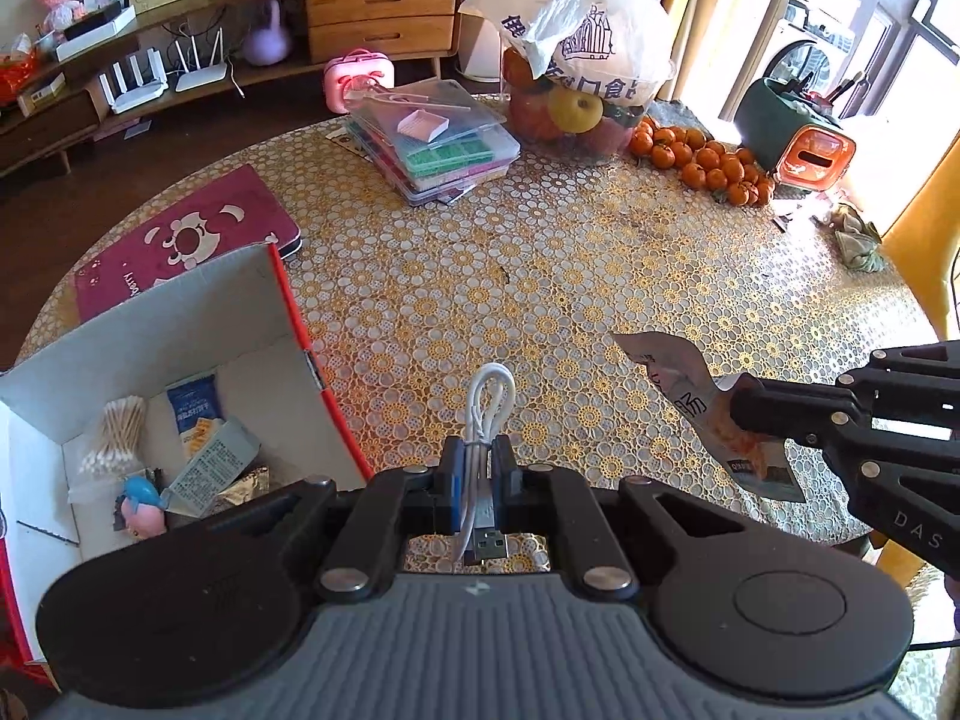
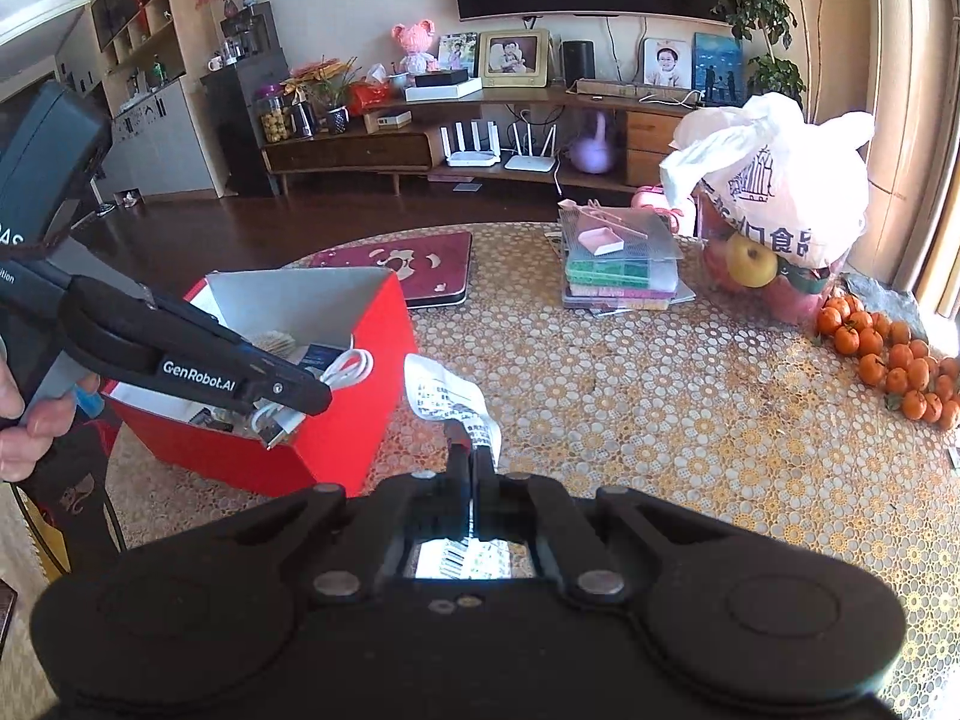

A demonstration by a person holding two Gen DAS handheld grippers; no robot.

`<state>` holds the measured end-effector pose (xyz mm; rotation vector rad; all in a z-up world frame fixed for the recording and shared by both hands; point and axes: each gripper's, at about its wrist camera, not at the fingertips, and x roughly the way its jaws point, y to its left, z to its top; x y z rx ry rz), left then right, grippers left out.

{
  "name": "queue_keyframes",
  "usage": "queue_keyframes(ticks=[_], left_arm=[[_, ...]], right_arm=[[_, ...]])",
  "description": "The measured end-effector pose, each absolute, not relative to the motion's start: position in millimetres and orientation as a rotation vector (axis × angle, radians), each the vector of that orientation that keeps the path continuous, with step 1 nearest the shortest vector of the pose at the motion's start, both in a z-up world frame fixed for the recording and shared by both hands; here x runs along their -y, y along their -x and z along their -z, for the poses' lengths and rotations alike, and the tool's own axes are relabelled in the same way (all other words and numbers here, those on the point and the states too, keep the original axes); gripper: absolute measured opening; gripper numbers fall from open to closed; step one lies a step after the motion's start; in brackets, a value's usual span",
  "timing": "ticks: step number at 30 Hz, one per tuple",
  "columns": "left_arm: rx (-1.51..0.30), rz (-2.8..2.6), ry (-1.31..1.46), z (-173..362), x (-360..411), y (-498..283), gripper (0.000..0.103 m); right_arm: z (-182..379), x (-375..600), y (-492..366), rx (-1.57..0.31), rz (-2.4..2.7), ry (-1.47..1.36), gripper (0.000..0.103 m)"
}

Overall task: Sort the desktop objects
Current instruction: 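Lift the cable and wrapper and carry both over the red box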

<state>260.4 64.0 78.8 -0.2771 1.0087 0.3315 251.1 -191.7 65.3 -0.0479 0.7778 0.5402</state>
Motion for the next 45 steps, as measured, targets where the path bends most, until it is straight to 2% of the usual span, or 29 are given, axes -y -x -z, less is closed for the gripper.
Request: queue_keyframes(ticks=[11, 24, 45], left_arm=[[-0.995, -0.385, 0.282, -96.9, -95.4, -216.9, 0.008], [-0.990, -0.482, 0.335, -91.9, -153.0, -165.3, 0.008], [-1.062, -0.636, 0.381, -28.1, -236.3, -143.6, 0.008]], right_arm=[[-85.9, 126.0, -250.8, -0.770, -0.606, 0.091, 0.000], [-86.4, 44.8, -264.9, -0.772, -0.705, 0.124, 0.000], [-23.9, -20.4, -315.6, -0.886, -0.652, 0.105, 0.000]])
